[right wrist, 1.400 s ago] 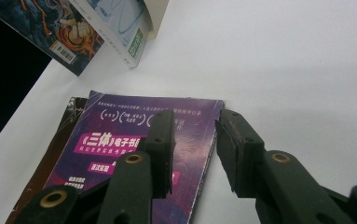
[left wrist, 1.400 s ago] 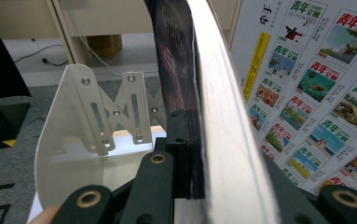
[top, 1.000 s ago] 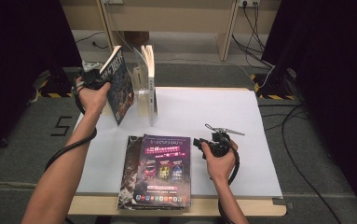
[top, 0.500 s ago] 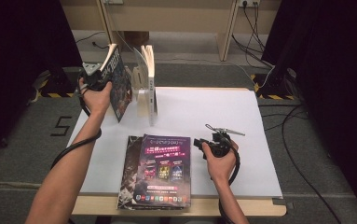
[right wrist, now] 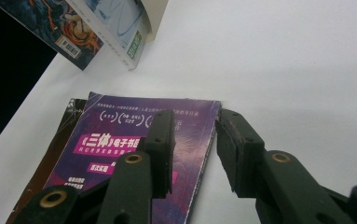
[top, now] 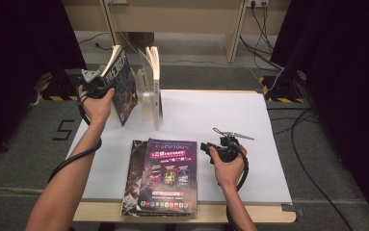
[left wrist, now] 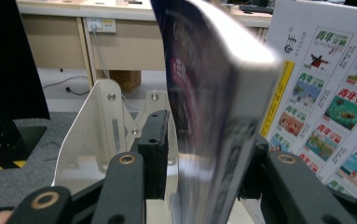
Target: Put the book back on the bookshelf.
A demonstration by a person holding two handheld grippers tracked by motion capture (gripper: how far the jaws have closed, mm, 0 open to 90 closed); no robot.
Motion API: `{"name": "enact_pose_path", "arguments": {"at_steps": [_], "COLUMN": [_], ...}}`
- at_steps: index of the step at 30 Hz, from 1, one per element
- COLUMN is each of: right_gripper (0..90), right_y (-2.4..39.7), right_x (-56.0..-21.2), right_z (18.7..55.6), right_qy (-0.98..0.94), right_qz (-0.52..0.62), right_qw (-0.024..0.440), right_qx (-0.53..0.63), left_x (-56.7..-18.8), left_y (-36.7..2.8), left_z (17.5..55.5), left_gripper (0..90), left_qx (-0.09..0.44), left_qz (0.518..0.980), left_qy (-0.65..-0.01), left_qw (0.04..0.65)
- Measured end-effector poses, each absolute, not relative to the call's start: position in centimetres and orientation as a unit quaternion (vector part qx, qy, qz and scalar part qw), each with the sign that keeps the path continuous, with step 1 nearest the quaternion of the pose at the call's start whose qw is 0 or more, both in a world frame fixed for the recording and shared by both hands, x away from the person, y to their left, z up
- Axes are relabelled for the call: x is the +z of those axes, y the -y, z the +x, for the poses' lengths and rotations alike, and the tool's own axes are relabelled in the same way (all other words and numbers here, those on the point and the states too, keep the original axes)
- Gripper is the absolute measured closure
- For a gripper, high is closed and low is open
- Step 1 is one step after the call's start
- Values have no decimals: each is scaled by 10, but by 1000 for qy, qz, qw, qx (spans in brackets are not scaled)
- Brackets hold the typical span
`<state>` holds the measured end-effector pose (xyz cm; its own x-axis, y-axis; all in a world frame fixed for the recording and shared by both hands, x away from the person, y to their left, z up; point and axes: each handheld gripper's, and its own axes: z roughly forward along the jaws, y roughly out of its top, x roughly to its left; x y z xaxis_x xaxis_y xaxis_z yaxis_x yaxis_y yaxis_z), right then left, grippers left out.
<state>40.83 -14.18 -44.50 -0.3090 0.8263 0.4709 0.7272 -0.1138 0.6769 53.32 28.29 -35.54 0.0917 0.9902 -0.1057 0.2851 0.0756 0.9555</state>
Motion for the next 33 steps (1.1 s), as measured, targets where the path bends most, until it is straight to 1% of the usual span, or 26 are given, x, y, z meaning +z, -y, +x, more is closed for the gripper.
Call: {"name": "enact_pose_path", "arguments": {"at_steps": [6,10,17,24,33], "right_gripper": [664,663,662,660,657], "right_y": [141,140,141,140,132], "right_x": [-446,-446,-446,-445,-444], "right_z": [408,408,408,408,411], "right_qy": [-665,-666,-667,-669,-672], "right_qz": [584,583,583,583,580], "right_qw": [52,53,53,51,49], "right_qx": [462,461,461,459,457], "left_x": [-359,-358,-361,-362,-373], "left_y": [-287,-287,-287,-286,-283], "left_z": [529,526,519,511,502], "left_gripper": [605,575,542,503,471], "left_qx": [365,362,339,334,316], "left_qz": [571,571,569,566,572], "left_qy": [-565,-569,-577,-581,-588], "left_qw": [471,467,478,480,476]}}
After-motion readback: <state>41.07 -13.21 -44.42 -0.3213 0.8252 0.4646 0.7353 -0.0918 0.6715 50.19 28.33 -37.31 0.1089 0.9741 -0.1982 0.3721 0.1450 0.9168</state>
